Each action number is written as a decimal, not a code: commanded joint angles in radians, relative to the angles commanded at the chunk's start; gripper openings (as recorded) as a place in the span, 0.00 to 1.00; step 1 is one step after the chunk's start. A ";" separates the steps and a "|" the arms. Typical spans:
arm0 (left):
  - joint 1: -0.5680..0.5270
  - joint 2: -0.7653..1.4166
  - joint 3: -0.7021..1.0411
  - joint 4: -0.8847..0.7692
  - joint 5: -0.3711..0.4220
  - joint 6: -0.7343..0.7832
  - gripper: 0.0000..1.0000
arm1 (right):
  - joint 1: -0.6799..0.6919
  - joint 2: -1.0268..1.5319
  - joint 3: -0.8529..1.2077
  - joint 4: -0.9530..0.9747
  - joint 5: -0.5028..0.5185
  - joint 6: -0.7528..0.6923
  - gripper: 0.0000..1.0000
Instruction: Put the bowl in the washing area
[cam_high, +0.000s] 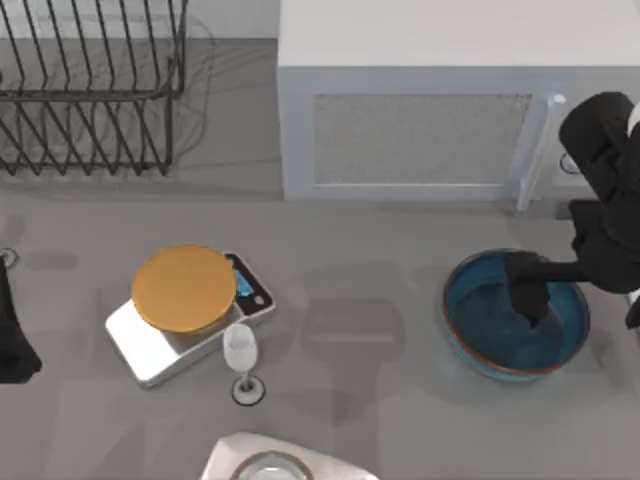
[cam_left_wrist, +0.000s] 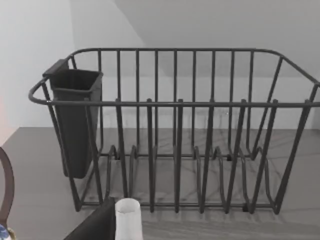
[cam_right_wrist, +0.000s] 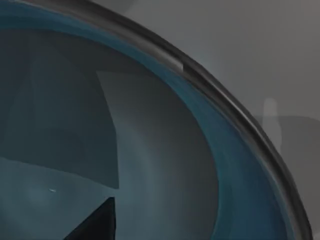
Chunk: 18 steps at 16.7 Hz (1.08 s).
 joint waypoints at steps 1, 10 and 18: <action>0.000 0.000 0.000 0.000 0.000 0.000 1.00 | 0.000 0.000 0.000 0.000 0.000 0.000 1.00; 0.000 0.000 0.000 0.000 0.000 0.000 1.00 | 0.000 0.000 0.000 0.000 0.000 0.000 0.40; 0.000 0.000 0.000 0.000 0.000 0.000 1.00 | 0.000 0.000 0.000 0.000 0.000 0.000 0.00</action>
